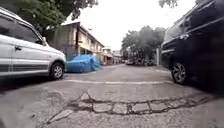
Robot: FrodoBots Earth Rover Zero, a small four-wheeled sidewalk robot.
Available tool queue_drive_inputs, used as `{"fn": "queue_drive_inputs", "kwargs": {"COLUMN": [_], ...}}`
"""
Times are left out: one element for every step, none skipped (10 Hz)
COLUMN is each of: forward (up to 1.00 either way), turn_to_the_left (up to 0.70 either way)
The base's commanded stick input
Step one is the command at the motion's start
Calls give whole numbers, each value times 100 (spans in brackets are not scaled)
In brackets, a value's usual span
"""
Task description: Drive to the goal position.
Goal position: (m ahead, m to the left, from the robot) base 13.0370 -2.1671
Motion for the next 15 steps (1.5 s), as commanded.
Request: {"fn": "queue_drive_inputs", "kwargs": {"forward": [100, 100, 100, 100, 100, 100, 100, 100, 100, 100, 100, 100, 100, 100, 100], "turn_to_the_left": [0, 0, 0, 0, 0, 0, 0, 0, 0, 0, 0, 0, 0, 0, 0]}}
